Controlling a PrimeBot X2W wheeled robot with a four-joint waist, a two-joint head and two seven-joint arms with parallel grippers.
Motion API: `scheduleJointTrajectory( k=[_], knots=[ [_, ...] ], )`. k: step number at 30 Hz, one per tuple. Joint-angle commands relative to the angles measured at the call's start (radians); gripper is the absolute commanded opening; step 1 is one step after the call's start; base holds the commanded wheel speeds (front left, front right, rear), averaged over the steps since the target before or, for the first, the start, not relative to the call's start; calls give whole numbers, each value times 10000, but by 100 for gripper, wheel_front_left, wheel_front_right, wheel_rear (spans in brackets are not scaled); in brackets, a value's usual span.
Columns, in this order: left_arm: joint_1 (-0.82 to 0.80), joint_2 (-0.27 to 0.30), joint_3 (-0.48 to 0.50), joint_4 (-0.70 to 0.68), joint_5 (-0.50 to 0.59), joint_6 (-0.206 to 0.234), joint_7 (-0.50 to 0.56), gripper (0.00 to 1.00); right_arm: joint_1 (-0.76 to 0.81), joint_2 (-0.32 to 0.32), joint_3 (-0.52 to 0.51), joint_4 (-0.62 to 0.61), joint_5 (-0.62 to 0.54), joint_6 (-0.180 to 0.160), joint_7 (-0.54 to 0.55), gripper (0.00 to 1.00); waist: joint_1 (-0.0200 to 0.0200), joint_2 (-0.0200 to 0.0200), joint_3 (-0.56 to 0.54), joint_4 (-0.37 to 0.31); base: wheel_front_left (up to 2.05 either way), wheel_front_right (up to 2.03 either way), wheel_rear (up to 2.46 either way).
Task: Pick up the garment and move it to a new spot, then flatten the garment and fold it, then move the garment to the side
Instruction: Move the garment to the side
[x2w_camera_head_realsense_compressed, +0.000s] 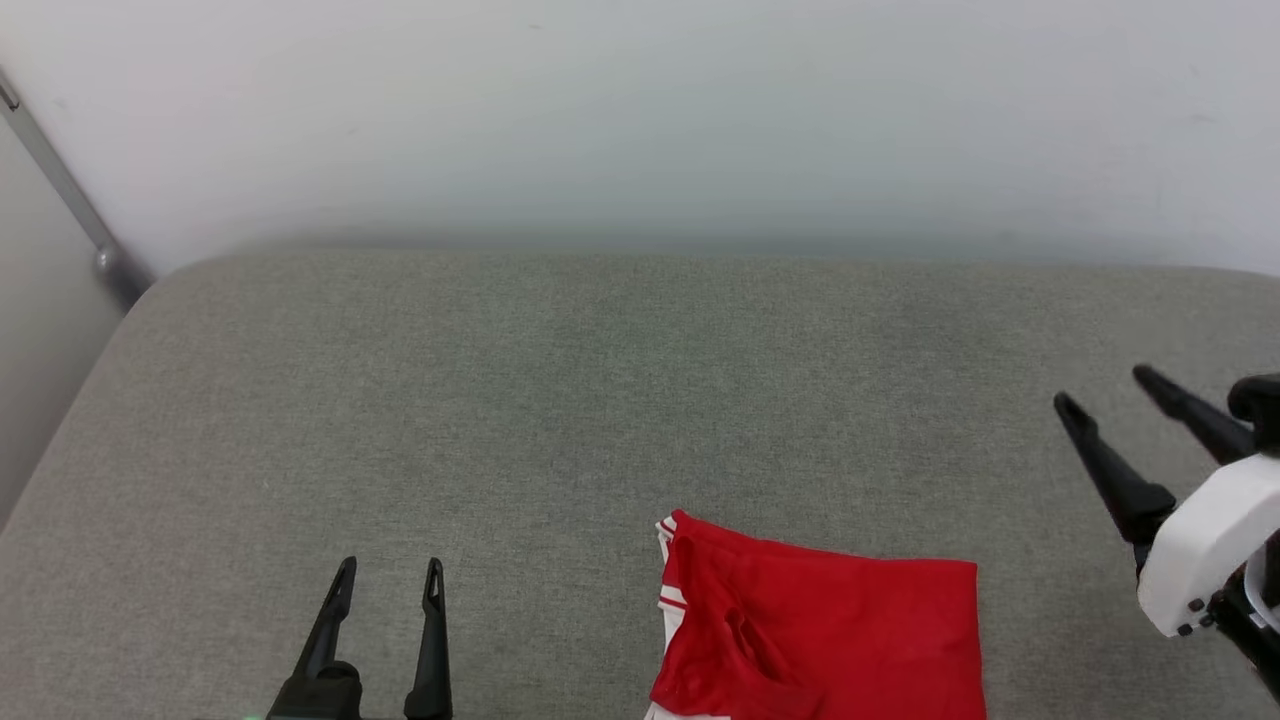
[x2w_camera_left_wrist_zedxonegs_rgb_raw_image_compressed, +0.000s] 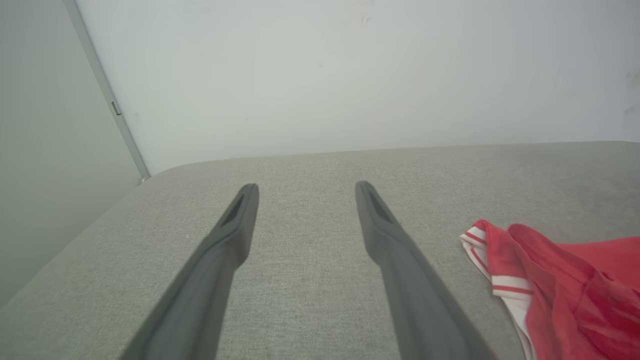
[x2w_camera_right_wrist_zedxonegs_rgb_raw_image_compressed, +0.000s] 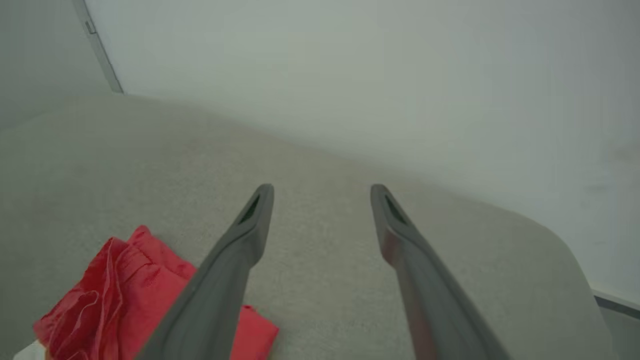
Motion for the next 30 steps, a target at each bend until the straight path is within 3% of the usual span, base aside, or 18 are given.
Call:
scheduleJointTrajectory(
  k=[1,5,10,15,23,30],
  knots=[
    [-75,-17,50,-54,29,-47,-21,100,-77,-265,114,118,703,-8,872,100,0,-1,83,18,0,0,0],
    [-244,-34,23,-98,30,-73,-21,100,191,-782,361,409,2544,-6,3050,100,0,-1,428,61,0,0,0],
    [-570,-59,-43,-156,23,-132,-21,100,748,-1090,659,721,4288,-6,4996,100,0,-1,1048,195,0,0,0],
    [-954,-80,-75,-138,9,-180,-21,100,906,-1195,919,987,5022,-6,5649,100,0,-1,1648,313,0,0,0],
    [-1651,-120,-257,-162,64,-222,-21,100,299,-657,1346,1873,6040,-6,5814,100,0,-1,2779,570,0,0,0],
    [-2020,-143,-294,-83,70,-265,-21,100,195,-673,2477,2332,6317,-12,5772,100,0,-1,3193,802,0,0,0]
  ],
)
